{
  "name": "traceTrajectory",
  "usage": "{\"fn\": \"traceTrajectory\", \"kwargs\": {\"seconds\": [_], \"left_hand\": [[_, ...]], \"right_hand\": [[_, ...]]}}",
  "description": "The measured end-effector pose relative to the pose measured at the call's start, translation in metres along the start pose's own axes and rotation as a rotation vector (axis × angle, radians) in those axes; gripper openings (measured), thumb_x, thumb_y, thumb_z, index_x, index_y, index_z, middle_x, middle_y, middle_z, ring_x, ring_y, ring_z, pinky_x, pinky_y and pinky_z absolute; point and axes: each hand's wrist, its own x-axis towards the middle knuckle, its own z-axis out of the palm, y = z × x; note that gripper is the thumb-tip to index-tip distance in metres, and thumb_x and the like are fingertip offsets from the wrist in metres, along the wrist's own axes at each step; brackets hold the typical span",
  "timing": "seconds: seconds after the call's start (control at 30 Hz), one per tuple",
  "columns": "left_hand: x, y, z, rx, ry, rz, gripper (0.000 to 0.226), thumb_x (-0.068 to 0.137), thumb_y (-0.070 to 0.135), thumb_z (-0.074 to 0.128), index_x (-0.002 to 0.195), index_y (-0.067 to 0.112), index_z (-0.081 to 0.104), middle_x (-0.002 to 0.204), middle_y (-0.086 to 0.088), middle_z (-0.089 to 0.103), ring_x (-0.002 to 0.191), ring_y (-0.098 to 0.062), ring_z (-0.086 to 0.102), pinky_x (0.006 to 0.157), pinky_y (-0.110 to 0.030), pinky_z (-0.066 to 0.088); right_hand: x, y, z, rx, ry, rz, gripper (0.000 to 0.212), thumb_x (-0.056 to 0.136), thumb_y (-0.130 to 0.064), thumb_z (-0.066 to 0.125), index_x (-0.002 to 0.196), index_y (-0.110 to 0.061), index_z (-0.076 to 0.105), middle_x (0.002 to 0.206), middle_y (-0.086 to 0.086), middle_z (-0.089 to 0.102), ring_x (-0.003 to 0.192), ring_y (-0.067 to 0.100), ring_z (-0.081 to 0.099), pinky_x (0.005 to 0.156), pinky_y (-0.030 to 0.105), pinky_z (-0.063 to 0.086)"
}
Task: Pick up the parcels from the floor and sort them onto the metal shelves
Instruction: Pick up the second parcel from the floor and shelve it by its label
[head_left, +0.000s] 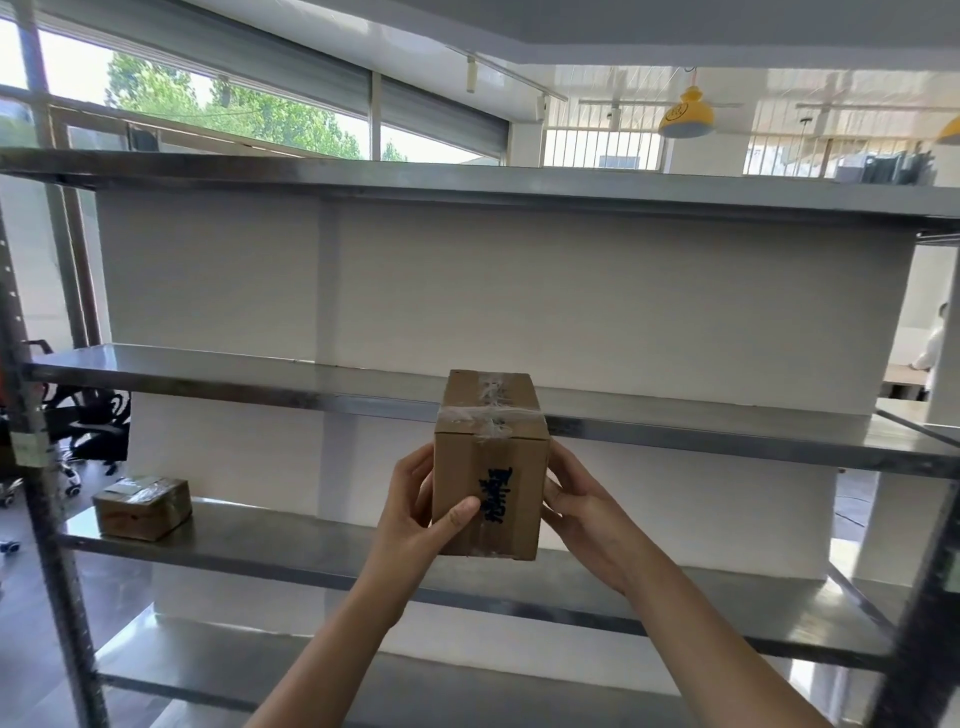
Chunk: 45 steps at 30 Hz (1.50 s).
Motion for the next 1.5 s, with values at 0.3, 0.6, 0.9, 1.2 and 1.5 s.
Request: {"fn": "traceTrajectory", "kwargs": {"seconds": [0.3, 0.6, 0.9, 1.2, 1.5], "left_hand": [[-0.003, -0.024, 0.002, -0.148, 0.117, -0.099, 0.069, 0.070, 0.038, 0.086, 0.130, 0.033, 0.054, 0.122, 0.000, 0.074, 0.112, -0.020, 0.071, 0.082, -0.029, 0.062], [0.005, -0.021, -0.007, -0.205, 0.064, -0.188, 0.091, 0.057, 0.056, 0.092, 0.134, 0.020, 0.060, 0.124, -0.010, 0.073, 0.114, -0.028, 0.070, 0.087, -0.037, 0.062], [0.009, -0.029, -0.010, -0.168, 0.084, -0.186, 0.073, 0.069, 0.062, 0.082, 0.133, 0.033, 0.062, 0.122, -0.005, 0.074, 0.113, -0.026, 0.071, 0.089, -0.044, 0.061], [0.020, -0.041, -0.018, -0.088, 0.356, -0.095, 0.012, 0.091, 0.043, 0.059, 0.101, 0.036, 0.057, 0.080, -0.005, 0.077, 0.061, -0.012, 0.071, 0.052, -0.027, 0.058], [0.014, -0.047, -0.017, -0.104, 0.475, -0.100, 0.013, 0.092, 0.046, 0.058, 0.093, 0.038, 0.069, 0.083, -0.004, 0.077, 0.076, -0.025, 0.067, 0.062, -0.037, 0.056]], "right_hand": [[0.011, -0.004, -0.001, -0.225, 0.226, 0.011, 0.028, 0.095, -0.022, 0.069, 0.122, -0.030, 0.066, 0.134, -0.003, 0.064, 0.134, 0.018, 0.051, 0.107, 0.035, 0.044], [0.010, 0.002, -0.013, -0.277, 0.125, 0.207, 0.069, 0.066, -0.066, 0.073, 0.125, -0.047, 0.040, 0.121, -0.022, 0.050, 0.108, 0.001, 0.050, 0.090, 0.022, 0.042], [0.006, 0.005, -0.019, -0.262, 0.318, 0.217, 0.099, 0.064, -0.069, 0.071, 0.146, -0.028, 0.035, 0.144, 0.002, 0.037, 0.131, 0.023, 0.044, 0.119, 0.048, 0.035], [0.010, 0.000, -0.023, -0.167, 0.370, 0.292, 0.028, 0.109, -0.035, 0.037, 0.130, -0.016, 0.039, 0.131, 0.007, 0.053, 0.118, 0.019, 0.051, 0.114, 0.044, 0.040], [0.010, -0.001, -0.026, -0.043, 0.454, 0.234, 0.020, 0.106, -0.003, 0.036, 0.095, -0.011, 0.050, 0.106, 0.013, 0.066, 0.095, 0.023, 0.057, 0.062, 0.031, 0.039]]}}
